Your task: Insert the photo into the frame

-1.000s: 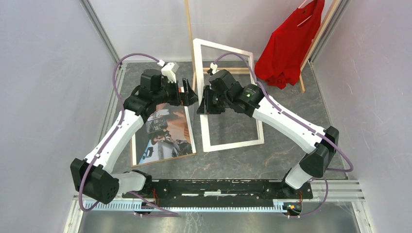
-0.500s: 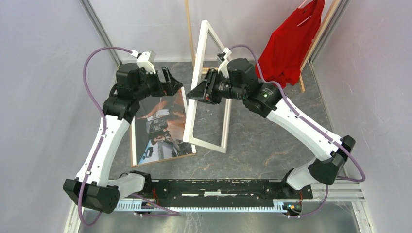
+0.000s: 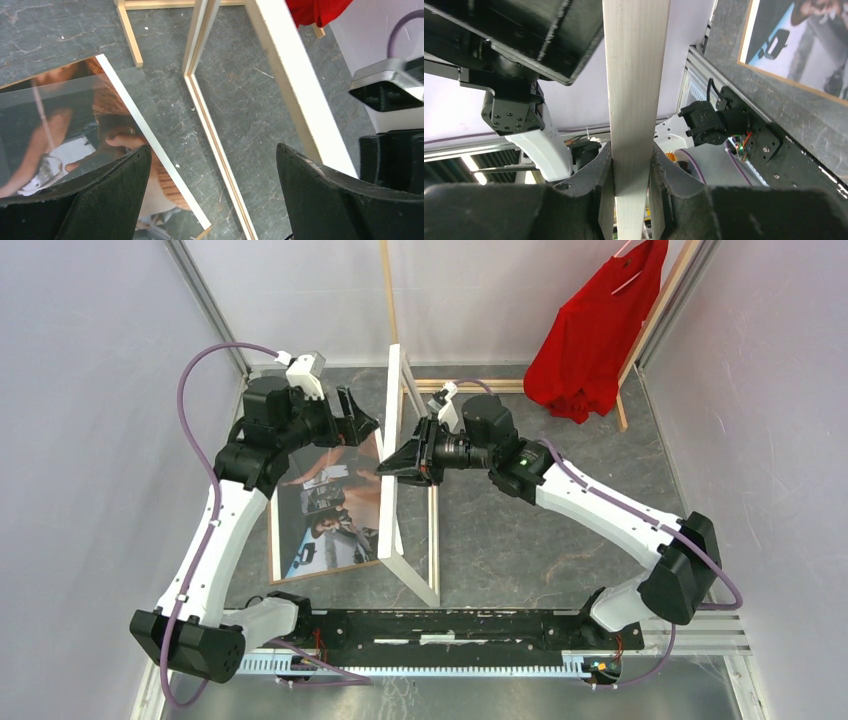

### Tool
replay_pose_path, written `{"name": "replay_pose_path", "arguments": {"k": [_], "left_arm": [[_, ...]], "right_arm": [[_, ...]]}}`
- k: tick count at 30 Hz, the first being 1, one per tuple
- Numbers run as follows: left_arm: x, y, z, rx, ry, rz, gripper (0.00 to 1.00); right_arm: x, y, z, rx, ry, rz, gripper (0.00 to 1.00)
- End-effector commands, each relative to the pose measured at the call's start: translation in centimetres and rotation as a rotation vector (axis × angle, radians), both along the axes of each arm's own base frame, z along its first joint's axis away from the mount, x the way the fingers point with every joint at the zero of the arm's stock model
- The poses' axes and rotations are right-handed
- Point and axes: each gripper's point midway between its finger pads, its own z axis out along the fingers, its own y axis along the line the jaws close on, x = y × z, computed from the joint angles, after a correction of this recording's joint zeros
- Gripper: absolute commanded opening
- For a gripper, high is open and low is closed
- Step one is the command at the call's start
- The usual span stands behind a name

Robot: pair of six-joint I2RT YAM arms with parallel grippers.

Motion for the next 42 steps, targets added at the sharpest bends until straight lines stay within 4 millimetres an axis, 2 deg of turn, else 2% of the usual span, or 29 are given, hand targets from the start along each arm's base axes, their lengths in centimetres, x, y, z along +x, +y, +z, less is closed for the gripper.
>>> {"name": "replay_pose_path", "arguments": {"k": [1,6,10,14,18,20,23,30,33,38,42], "left_arm": [[-0.4,-0.9,1.2,-0.020,-0.059,-0.057,1.00],[-0.6,-2.3,1.8,-0.054,-0.081,-0.101,1.00],[-0.6,-3.6,1.2,-0.053,-0.061,-0.122,1.00],[-0.3,-4.6,0.7,-0.029,-0.053,-0.125,1.00],[-0.1,-5.8,0.7,-0.017,-0.052,-0.132,1.00],[0.0,-6.3,0.5,-0.015,-0.047,-0.133,1.00],[0.1,-7.0,0.4,-0.011,-0.046,-0.145,1.00],[0.3,-8.1,-0.4,0.007,-0.031,-0.167,1.00],[0.4,-7.8,-1.5,0.040,-0.027,-0.161,1.00],[0.1,-6.3,-5.6,0.148,0.012,-0.148,1.00],[-0.5,-4.6,-10.0,0.296,0.044,-0.168,1.00]], "right_arm": [[-2.6,-0.9,6.4,0.238,-0.137,0.099,0.22],[-3.5,-1.4,6.2,0.293,-0.138,0.127,0.23],[-3.5,-2.1,5.6,0.305,-0.136,0.130,0.25],[-3.0,-2.7,3.9,0.253,-0.148,0.153,0.43],[-1.5,-4.0,0.6,0.082,-0.187,0.167,0.66],[-0.5,-5.0,-0.8,-0.037,-0.216,0.156,0.71],[1.0,-7.5,-2.5,-0.210,-0.237,0.129,0.74],[2.7,-12.9,-3.5,-0.501,-0.304,0.069,0.74],[3.0,-14.6,-4.2,-0.575,-0.312,0.069,0.70],[3.8,-17.8,-6.2,-0.688,-0.297,0.015,0.49],[4.4,-19.9,-8.0,-0.755,-0.303,-0.034,0.39]]}}
